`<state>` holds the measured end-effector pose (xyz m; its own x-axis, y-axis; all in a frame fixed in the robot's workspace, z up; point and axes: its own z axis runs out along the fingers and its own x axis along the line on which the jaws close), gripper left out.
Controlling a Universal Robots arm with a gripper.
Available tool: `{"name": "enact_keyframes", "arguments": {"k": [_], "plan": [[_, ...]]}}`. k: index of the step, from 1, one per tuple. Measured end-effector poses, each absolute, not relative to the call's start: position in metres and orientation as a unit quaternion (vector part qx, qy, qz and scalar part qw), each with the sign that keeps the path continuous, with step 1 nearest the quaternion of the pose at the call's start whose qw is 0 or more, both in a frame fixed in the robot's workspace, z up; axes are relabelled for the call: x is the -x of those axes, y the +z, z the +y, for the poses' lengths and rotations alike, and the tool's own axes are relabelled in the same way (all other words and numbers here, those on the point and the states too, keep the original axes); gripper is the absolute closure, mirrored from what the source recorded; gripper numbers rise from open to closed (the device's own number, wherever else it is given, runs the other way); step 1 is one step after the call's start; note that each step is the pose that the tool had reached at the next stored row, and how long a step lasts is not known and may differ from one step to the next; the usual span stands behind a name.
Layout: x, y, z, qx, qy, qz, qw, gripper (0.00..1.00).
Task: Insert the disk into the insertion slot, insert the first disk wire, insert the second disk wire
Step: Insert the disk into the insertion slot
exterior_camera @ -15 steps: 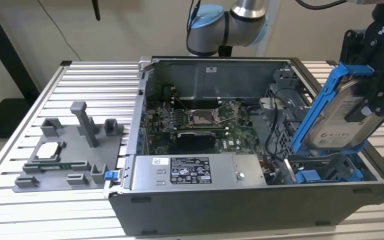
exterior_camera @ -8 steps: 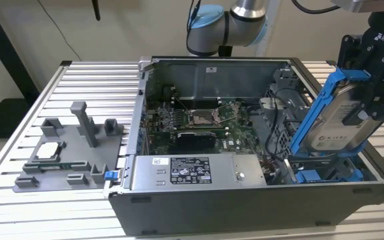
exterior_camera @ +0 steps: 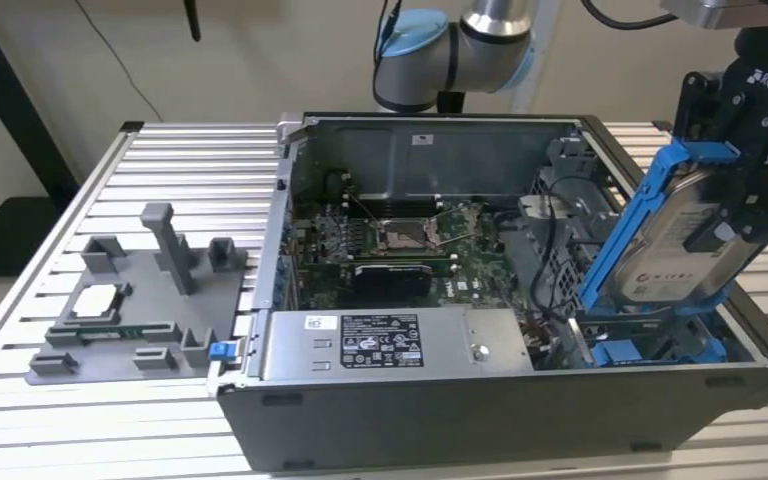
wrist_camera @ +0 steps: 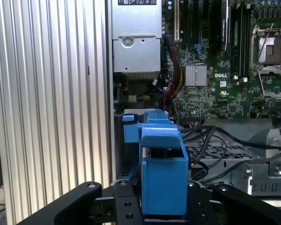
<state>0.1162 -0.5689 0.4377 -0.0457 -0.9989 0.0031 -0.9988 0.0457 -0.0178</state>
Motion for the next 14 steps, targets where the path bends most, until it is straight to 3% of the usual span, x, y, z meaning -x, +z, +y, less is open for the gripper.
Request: {"name": "enact_keyframes", "arguments": {"k": [14], "plan": [[-0.121, 0.42, -0.569, 0.691, -0.005, 0.723, 0.002, 1.0]]}}
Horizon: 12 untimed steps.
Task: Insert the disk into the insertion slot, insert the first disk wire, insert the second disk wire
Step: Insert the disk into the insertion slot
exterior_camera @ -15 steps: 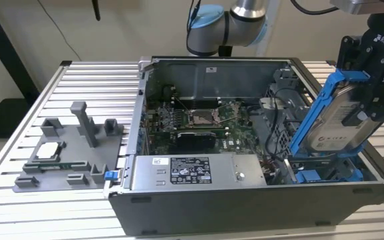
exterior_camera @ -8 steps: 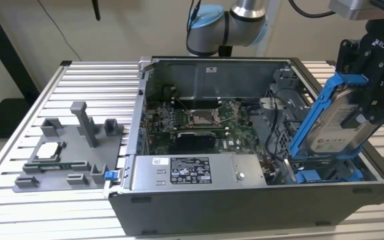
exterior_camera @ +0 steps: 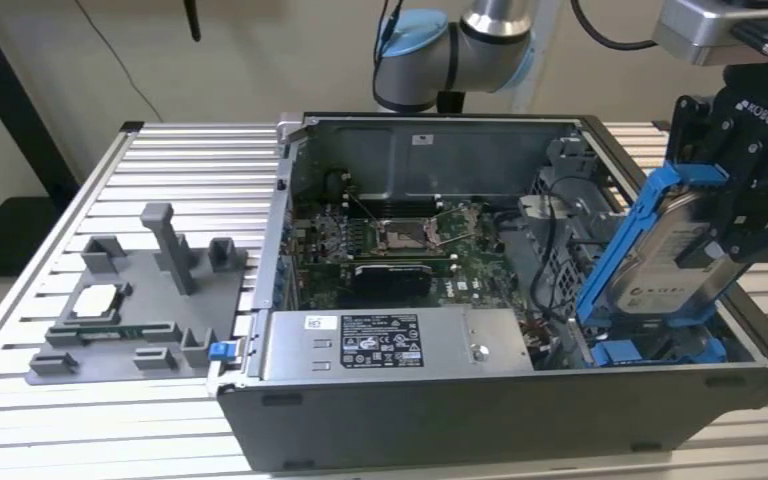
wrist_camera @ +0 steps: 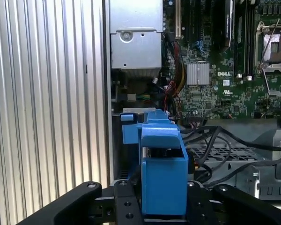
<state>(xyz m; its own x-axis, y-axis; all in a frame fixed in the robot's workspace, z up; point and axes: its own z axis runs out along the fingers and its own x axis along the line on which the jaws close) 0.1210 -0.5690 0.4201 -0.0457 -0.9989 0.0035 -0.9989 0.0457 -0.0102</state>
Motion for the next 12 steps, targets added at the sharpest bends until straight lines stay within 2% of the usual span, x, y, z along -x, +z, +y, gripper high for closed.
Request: {"name": "enact_keyframes", "arguments": {"k": [12], "plan": [[-0.1275, 0.4097, -0.5701, 0.691, -0.002, 0.723, 0.002, 1.0]]}}
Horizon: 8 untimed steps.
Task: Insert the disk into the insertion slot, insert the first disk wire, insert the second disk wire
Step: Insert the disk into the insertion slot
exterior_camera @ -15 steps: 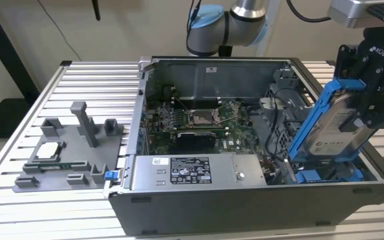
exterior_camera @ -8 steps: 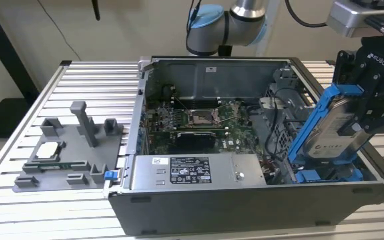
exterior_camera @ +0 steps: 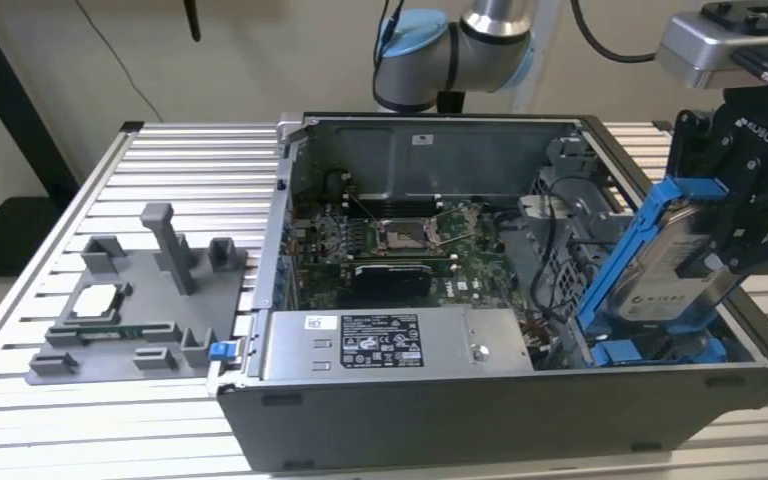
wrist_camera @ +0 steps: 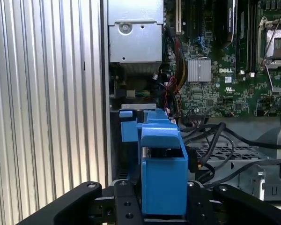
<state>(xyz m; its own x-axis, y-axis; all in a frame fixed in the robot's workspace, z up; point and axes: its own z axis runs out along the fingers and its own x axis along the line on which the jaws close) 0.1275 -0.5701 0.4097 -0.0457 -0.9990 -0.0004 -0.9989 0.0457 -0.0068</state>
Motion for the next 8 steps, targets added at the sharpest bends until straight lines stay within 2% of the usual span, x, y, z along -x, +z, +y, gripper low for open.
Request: {"name": "enact_keyframes", "arguments": {"k": [8], "plan": [[-0.1298, 0.4028, -0.5705, 0.691, -0.002, 0.723, 0.002, 1.0]]}}
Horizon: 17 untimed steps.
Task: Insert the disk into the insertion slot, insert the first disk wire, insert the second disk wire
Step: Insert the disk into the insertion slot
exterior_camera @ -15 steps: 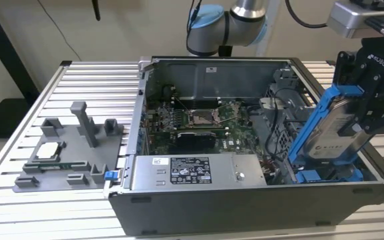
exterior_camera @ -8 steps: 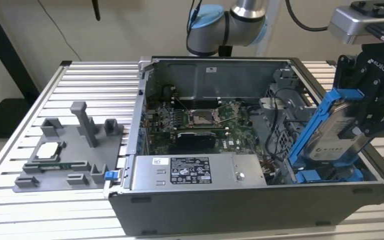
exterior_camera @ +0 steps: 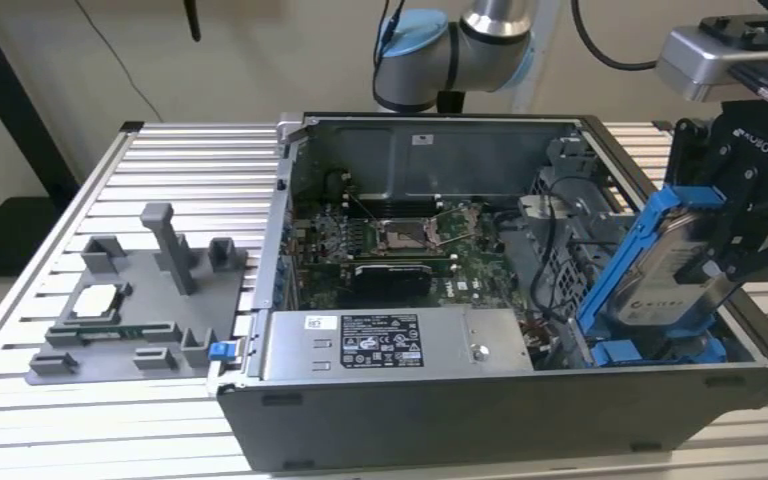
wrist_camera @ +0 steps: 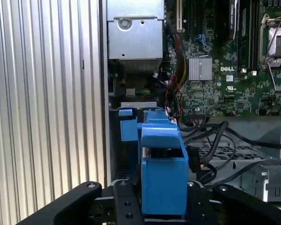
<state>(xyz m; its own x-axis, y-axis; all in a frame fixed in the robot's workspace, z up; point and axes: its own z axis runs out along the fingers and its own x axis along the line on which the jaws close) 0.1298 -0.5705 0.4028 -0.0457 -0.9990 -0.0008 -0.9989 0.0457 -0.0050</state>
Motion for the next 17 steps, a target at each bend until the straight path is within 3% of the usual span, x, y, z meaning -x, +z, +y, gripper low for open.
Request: {"name": "enact_keyframes", "arguments": {"k": [17], "plan": [[-0.13, 0.373, -0.57, 0.691, -0.001, 0.723, 0.002, 1.0]]}}
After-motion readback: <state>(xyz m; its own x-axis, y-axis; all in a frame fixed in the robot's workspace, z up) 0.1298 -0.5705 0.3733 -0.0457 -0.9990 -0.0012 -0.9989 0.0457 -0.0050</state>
